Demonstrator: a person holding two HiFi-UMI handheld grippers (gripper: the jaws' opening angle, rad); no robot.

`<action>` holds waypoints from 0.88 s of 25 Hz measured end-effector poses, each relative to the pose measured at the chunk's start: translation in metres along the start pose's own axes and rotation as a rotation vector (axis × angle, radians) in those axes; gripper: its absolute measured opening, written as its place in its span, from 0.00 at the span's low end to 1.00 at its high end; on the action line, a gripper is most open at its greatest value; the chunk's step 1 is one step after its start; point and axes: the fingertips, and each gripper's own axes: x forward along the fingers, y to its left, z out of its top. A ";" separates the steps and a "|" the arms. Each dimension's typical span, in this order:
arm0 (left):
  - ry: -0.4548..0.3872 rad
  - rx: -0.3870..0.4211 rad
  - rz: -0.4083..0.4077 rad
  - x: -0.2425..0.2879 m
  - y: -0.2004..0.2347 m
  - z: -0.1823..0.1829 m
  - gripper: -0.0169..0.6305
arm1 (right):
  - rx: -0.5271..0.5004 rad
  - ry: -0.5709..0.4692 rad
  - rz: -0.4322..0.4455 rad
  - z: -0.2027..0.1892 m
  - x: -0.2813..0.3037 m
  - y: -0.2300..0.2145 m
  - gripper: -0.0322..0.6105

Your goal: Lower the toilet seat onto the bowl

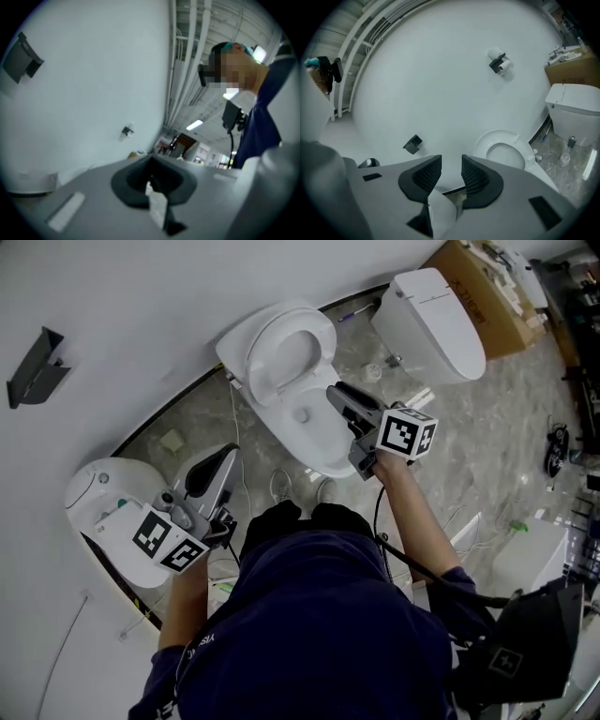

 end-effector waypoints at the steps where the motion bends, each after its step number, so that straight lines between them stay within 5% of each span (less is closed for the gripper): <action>1: 0.004 -0.002 0.013 -0.001 0.006 -0.001 0.03 | -0.003 0.009 -0.007 0.002 0.009 -0.006 0.21; 22: -0.005 -0.064 0.302 -0.036 0.056 -0.012 0.03 | 0.212 0.090 -0.054 0.043 0.182 -0.119 0.23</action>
